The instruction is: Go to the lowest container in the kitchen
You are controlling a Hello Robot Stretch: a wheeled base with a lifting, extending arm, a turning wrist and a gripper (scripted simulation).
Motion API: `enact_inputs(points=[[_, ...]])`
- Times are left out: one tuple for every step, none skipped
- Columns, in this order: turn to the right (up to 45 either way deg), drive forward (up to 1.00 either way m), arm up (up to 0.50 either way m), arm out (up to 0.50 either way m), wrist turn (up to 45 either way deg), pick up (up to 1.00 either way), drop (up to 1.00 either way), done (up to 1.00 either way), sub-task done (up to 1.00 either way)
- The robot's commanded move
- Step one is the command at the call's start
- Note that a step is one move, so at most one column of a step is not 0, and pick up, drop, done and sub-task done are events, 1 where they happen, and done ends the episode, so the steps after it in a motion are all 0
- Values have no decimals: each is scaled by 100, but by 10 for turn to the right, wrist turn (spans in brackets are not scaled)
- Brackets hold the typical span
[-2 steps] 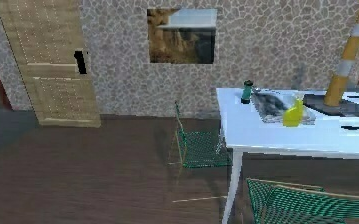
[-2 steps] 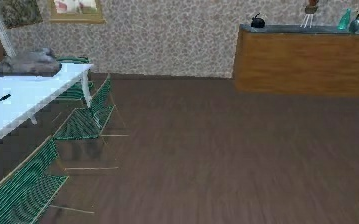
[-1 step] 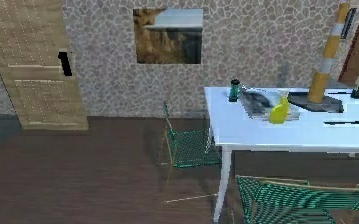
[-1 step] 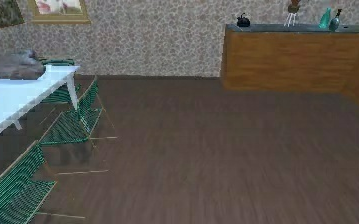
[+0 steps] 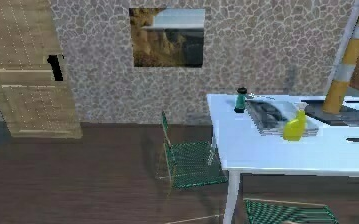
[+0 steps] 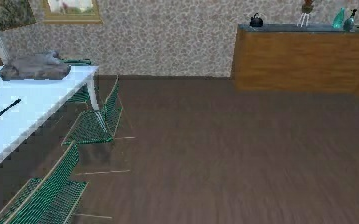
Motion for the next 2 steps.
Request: enact_inputs(points=[[300, 0, 0, 0, 0, 0, 0, 0, 0], [0, 0, 0, 0, 0, 0, 0, 100, 0]])
